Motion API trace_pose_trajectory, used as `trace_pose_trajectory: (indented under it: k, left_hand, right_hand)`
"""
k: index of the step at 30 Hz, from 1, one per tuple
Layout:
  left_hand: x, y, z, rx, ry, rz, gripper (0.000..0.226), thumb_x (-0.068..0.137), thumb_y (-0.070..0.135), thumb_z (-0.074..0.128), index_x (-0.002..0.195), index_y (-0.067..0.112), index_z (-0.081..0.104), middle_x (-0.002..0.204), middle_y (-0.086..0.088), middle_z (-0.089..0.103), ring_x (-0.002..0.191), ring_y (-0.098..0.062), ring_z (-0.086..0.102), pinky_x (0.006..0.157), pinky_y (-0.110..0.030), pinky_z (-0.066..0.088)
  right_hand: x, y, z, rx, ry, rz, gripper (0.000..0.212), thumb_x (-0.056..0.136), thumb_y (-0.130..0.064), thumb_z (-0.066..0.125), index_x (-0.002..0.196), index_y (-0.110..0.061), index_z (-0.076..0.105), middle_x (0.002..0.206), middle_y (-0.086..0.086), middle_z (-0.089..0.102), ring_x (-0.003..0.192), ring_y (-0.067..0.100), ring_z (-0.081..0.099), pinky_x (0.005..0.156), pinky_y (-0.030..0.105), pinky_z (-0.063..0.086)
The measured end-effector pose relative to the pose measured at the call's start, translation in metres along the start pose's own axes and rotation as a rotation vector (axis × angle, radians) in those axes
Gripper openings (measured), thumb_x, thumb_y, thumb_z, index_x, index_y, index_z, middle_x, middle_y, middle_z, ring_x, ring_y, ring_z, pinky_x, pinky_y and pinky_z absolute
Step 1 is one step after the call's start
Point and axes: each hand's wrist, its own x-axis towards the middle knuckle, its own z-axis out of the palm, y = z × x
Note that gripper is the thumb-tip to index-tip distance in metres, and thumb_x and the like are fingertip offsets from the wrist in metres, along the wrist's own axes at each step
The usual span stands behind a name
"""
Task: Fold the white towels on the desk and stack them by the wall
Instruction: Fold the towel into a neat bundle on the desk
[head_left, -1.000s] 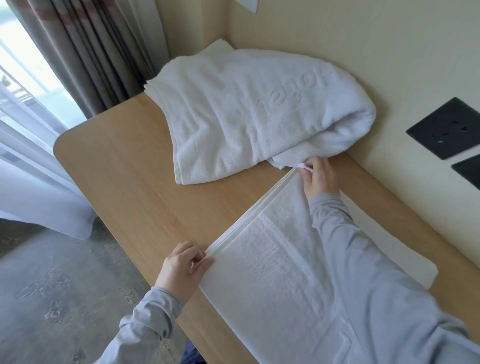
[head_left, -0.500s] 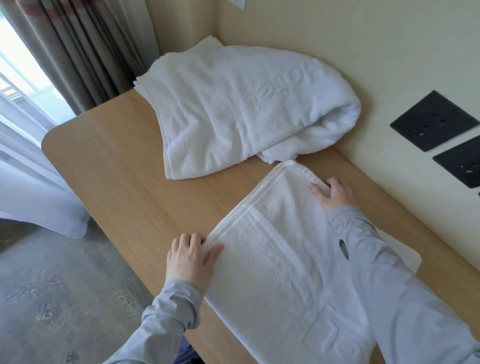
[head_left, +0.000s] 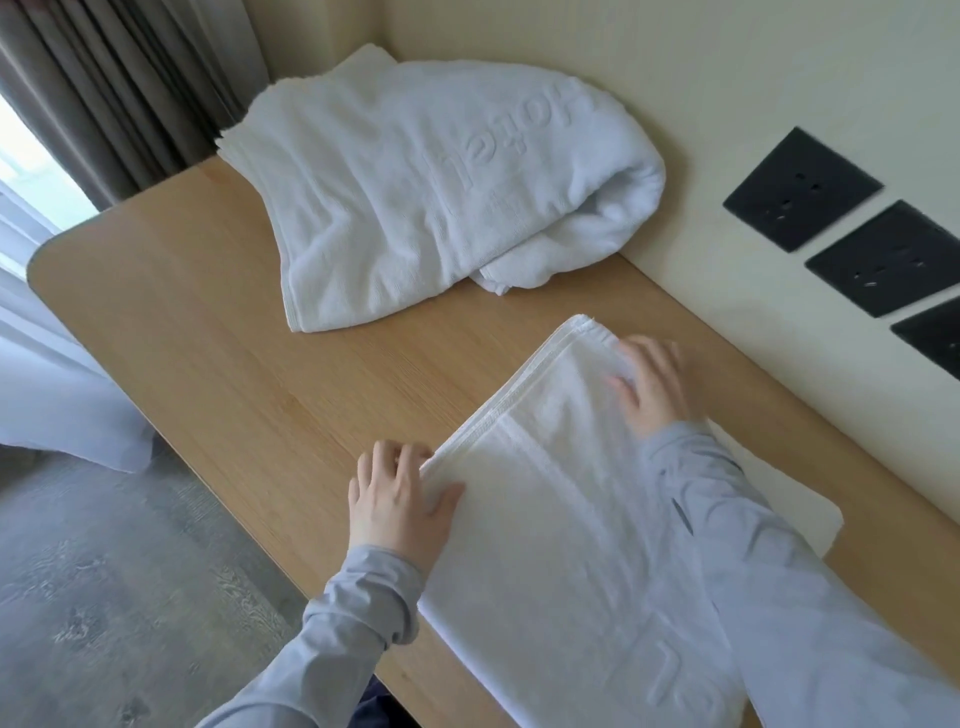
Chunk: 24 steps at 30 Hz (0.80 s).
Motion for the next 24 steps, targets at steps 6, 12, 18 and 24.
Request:
trace_pose_trajectory:
  k: [6,12,18,24]
  left_hand:
    - [0.019,0.024,0.012,-0.039,-0.100,-0.133,0.040,0.078,0.052,0.065,0.099,0.018,0.061,0.101,0.003,0.050,0.104,-0.021,0.042,0.089,-0.029,0.029]
    - [0.017,0.014,0.011,0.008,-0.075,-0.017,0.034,0.082,0.044,0.064,0.085,0.010,0.058,0.087,0.000,0.047,0.092,-0.025,0.044,0.082,-0.030,0.032]
    - [0.014,0.001,0.005,-0.072,-0.051,0.157,0.028,0.090,0.026,0.060,0.077,0.003,0.052,0.073,-0.007,0.053,0.072,-0.032,0.052,0.065,-0.033,0.036]
    - [0.011,0.014,0.001,0.228,0.003,0.228,0.025,0.074,0.013,0.072,0.097,0.005,0.065,0.087,-0.011,0.064,0.077,-0.032,0.061,0.066,-0.039,0.046]
  right_hand:
    - [0.006,-0.079,0.021,0.037,-0.137,-0.561,0.016,0.078,-0.018,0.068,0.091,-0.008,0.068,0.092,0.006,0.066,0.096,0.028,0.062,0.083,0.042,0.042]
    - [0.010,-0.090,0.035,-0.089,-0.001,-0.665,0.049,0.091,-0.046,0.041,0.061,-0.010,0.056,0.062,0.003,0.054,0.063,0.023,0.054,0.062,0.032,0.046]
    - [0.024,-0.095,0.045,-0.191,0.170,-0.704,0.058,0.094,-0.048,0.033,0.050,-0.012,0.046,0.046,0.002,0.044,0.046,0.021,0.042,0.052,0.030,0.039]
    - [0.024,-0.106,0.043,-0.281,0.058,-0.444,0.027,0.081,-0.039,0.063,0.074,-0.014,0.062,0.074,0.002,0.061,0.073,0.022,0.060,0.067,0.033,0.047]
